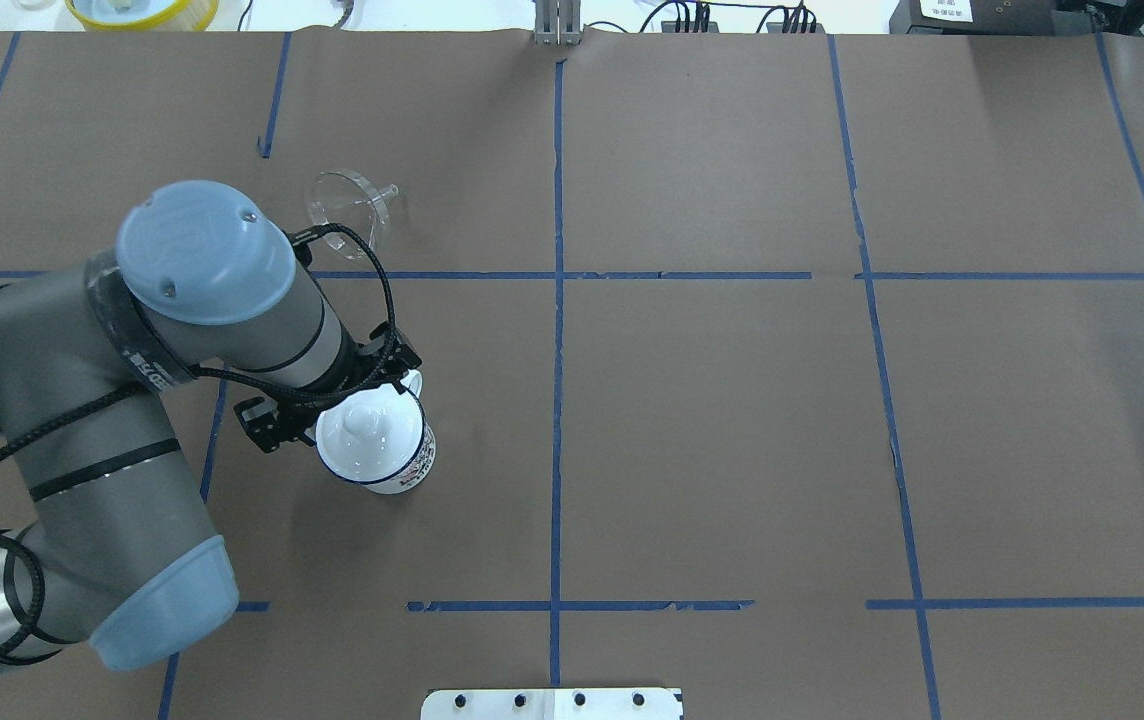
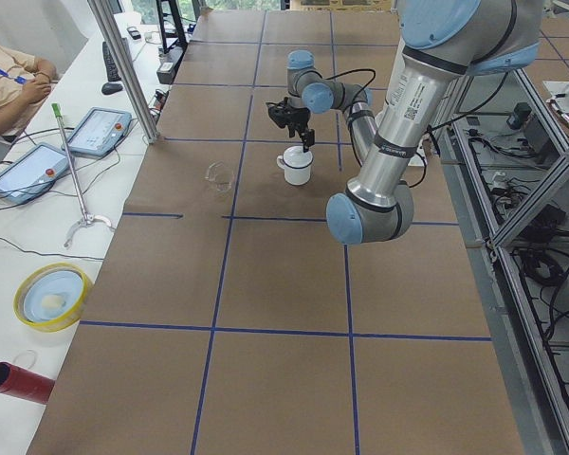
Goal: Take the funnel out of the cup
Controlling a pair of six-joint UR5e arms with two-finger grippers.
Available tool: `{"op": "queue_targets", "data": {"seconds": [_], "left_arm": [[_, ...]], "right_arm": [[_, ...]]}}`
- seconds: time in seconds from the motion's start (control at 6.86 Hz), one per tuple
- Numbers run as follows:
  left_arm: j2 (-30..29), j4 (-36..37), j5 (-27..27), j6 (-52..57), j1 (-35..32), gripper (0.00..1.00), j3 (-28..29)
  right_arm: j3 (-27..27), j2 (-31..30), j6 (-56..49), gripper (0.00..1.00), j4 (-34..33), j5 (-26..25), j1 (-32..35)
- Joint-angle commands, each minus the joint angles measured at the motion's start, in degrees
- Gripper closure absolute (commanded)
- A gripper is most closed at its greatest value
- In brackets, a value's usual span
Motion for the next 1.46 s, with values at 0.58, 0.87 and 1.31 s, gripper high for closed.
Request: {"op": "queue_targets", "data": {"seconds": [0.58, 0.87, 1.31], "left_arm": [[13.5, -0.2, -14.3, 55.4, -34.1, 0.0, -0.8], [21.7, -0.2, -18.1, 84.0, -50.1, 0.0, 3.3], [21.8, -4.9, -18.3, 107.1, -60.8, 0.0, 21.7]], "right_arm": [[0.0, 0.0, 0.0, 0.0, 0.0, 0.0, 0.0], [-0.1, 0.0, 0.0, 0.0, 0.0, 0.0, 0.0], [-0.1, 0.0, 0.0, 0.0, 0.0, 0.0, 0.0]]}}
